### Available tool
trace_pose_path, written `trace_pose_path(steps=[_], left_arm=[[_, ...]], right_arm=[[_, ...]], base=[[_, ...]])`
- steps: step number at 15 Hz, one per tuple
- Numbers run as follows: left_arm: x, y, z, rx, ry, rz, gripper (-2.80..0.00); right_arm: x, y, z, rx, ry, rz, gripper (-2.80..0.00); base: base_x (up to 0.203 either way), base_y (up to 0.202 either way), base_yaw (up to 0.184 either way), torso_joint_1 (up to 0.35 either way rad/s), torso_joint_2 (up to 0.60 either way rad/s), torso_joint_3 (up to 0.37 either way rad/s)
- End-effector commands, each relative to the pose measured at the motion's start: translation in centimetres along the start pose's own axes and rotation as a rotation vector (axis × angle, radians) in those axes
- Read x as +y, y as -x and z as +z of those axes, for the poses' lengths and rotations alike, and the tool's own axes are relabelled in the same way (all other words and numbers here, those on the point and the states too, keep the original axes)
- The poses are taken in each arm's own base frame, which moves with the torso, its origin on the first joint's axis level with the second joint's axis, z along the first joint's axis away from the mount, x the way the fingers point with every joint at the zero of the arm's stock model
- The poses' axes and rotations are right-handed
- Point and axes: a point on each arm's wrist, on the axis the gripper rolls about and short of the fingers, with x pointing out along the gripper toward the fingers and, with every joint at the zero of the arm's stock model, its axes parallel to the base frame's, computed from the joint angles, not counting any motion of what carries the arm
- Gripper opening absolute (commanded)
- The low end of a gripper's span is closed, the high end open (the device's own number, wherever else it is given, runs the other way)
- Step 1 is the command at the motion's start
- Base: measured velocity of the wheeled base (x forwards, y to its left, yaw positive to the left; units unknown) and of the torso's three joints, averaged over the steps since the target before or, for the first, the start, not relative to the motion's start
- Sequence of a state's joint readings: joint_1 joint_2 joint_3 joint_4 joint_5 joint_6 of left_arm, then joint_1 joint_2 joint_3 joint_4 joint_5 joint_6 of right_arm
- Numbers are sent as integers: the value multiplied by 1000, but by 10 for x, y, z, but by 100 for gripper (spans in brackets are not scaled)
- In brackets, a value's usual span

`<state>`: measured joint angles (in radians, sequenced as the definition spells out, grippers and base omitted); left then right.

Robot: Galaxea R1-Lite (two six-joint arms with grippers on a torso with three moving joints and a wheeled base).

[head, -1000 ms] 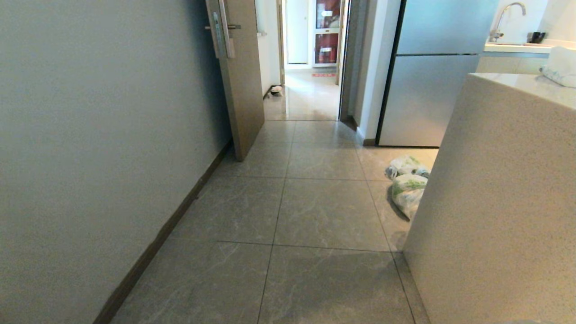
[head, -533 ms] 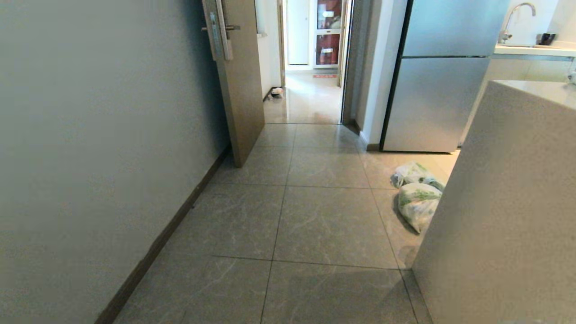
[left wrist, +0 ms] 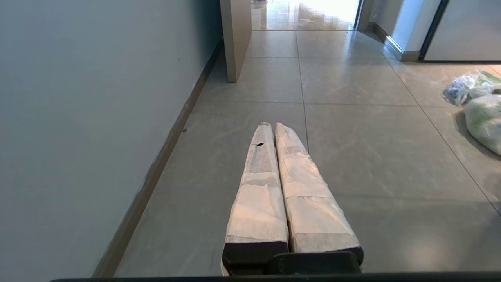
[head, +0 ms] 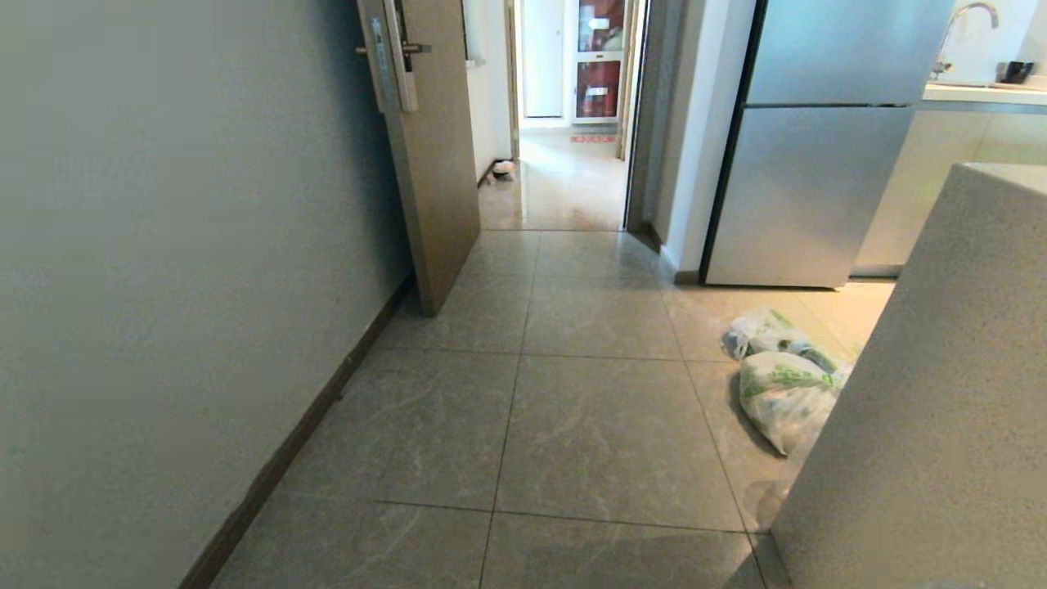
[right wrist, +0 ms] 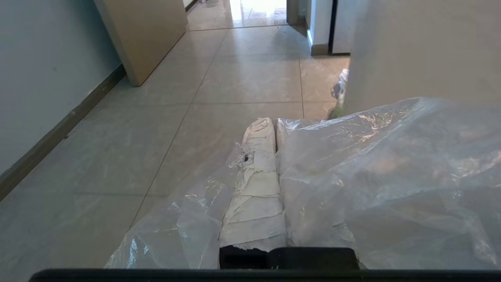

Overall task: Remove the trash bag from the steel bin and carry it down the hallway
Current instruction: Put the trash bag at the door

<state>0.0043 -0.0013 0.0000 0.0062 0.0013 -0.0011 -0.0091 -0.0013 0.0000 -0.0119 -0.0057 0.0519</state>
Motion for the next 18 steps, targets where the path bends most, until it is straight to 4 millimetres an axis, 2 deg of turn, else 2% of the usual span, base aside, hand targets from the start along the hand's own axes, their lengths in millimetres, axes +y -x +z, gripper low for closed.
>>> trace_pose_path(steps=[1, 18], left_arm=[[0, 0, -1, 4, 0, 1, -280], [0, 0, -1, 3, -1, 1, -280]], right_arm=[[0, 0, 0, 2, 0, -1, -280], [0, 0, 0, 2, 0, -1, -280]], base=[[192, 0, 3, 0, 0, 7], [191, 0, 1, 3, 2, 2]])
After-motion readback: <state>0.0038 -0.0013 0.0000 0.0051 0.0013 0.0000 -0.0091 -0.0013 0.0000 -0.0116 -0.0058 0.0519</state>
